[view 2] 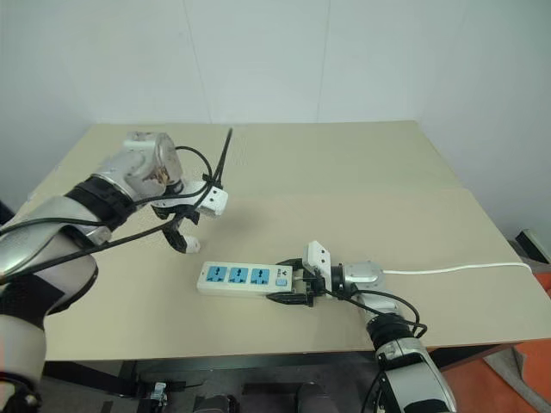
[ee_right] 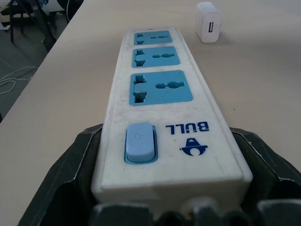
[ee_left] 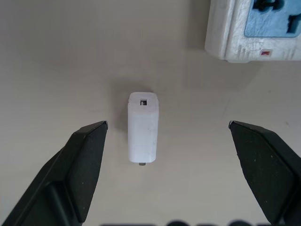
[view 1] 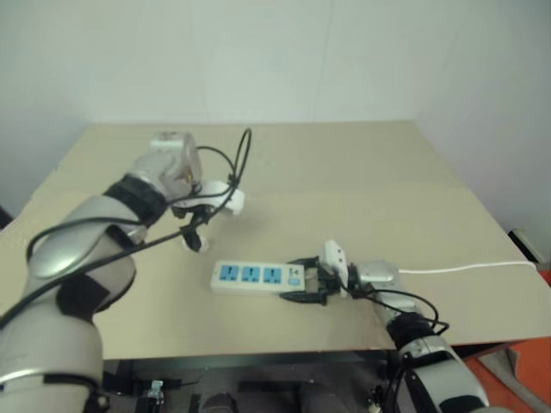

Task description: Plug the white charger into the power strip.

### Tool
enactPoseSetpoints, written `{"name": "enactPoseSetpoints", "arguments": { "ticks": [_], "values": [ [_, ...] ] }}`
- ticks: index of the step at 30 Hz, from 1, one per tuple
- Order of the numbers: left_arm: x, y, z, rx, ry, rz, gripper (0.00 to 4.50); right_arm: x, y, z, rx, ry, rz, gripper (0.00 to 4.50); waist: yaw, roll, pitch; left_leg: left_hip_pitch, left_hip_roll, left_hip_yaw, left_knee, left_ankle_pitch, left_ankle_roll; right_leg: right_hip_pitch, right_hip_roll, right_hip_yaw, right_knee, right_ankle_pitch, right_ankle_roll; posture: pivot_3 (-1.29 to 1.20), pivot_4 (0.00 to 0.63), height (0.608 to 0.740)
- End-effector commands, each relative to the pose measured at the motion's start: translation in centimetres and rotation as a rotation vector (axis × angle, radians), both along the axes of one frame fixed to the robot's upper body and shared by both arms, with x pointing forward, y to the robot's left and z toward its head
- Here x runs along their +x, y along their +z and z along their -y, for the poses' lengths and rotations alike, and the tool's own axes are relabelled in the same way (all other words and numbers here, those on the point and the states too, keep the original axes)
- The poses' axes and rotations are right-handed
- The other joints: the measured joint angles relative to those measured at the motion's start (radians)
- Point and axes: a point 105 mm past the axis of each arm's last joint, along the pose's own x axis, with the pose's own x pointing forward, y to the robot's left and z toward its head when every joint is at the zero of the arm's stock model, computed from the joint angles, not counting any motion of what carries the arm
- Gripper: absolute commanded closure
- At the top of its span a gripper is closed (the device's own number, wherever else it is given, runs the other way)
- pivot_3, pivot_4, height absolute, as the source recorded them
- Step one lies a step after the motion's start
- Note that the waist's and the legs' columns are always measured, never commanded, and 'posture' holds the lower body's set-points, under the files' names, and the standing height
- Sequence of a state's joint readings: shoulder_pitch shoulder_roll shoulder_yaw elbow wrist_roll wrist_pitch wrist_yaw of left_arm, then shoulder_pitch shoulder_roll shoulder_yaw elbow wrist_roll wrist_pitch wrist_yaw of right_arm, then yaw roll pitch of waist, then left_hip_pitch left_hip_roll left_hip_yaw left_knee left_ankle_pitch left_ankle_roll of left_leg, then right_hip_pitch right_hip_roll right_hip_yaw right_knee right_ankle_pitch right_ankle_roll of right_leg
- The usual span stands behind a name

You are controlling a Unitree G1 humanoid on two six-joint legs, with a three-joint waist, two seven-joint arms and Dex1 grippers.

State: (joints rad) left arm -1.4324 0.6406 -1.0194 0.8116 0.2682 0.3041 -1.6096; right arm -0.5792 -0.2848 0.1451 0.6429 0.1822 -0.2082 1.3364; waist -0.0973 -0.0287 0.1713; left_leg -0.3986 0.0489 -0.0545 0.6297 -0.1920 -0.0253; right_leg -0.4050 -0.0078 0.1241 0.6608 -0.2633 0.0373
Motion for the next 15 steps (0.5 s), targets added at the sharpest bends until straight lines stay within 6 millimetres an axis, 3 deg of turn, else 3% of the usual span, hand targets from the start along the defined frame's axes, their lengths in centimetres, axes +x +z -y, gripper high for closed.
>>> {"name": "enactPoseSetpoints", "arguments": {
  "ticks": [1, 15],
  "values": [
    [0.9, 0.2, -0.4, 0.014, 0.047, 0.055, 0.00, -0.8, -1.1, 0.1, -0.008, 0.005, -0.055, 1.06, 0.000, 0.000, 0.000, 0.000, 0.000, 0.000, 0.000, 0.000, 0.000, 0.000, 0.000, 0.000, 0.000, 0.000, 0.000, 0.00, 0.150, 0.740],
    [1.8, -2.7, -0.5, 0.028, 0.118, 0.064, 0.00, -0.9, -0.8, 0.2, -0.008, -0.009, -0.056, 1.06, 0.001, 0.000, 0.000, -0.001, 0.000, 0.000, 0.000, 0.000, 0.000, 0.000, 0.000, 0.000, -0.002, 0.000, 0.000, 0.00, 0.150, 0.740]
  ]
}}
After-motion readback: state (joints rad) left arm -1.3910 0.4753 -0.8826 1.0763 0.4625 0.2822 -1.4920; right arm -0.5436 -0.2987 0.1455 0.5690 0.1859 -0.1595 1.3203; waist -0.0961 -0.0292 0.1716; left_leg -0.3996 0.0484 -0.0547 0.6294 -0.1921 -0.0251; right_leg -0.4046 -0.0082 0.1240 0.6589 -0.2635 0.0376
